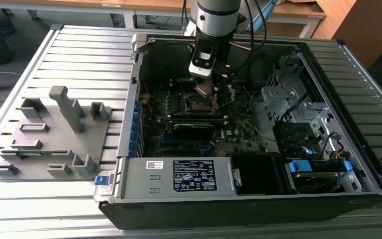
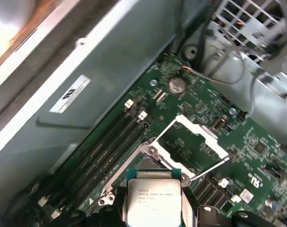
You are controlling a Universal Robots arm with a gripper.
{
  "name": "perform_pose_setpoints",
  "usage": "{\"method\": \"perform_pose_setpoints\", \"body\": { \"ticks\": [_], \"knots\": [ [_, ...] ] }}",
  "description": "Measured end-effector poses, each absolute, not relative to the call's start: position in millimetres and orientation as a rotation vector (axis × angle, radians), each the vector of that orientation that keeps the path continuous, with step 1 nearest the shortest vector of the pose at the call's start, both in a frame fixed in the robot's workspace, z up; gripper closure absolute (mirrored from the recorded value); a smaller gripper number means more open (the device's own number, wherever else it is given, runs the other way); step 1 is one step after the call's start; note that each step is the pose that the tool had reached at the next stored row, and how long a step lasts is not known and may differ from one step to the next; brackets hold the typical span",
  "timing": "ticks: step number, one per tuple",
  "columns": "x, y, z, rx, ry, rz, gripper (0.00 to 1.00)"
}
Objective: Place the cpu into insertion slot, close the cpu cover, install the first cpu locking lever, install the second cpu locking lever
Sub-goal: 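Place the cpu into insertion slot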
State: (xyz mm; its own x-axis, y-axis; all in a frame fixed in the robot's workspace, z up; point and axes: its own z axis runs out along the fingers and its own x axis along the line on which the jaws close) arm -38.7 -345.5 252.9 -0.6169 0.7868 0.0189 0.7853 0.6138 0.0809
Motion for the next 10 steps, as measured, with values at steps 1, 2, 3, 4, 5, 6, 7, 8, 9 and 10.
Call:
{"method": "perform_pose_setpoints", "body": {
  "ticks": [1,2,3,4,5,6,7,8,9,10],
  "knots": [
    [-38.7,-345.5,252.7,1.392,2.792,0.126,0.46],
    [-38.7,-345.5,252.6,1.416,2.779,0.126,0.46],
    [-38.7,-345.5,252.4,1.441,2.766,0.126,0.46],
    [-38.7,-345.5,252.2,1.467,2.751,0.125,0.46],
    [-38.7,-345.5,252.1,1.491,2.737,0.125,0.46],
    [-38.7,-345.5,251.9,1.515,2.723,0.125,0.46],
    [-38.7,-345.5,251.8,1.539,2.709,0.124,0.46],
    [-38.7,-345.5,251.5,1.563,2.694,0.124,0.46],
    [-38.7,-345.5,251.4,1.587,2.679,0.124,0.46],
    [-38.7,-345.5,251.1,1.611,2.664,0.123,0.46]
  ]
}}
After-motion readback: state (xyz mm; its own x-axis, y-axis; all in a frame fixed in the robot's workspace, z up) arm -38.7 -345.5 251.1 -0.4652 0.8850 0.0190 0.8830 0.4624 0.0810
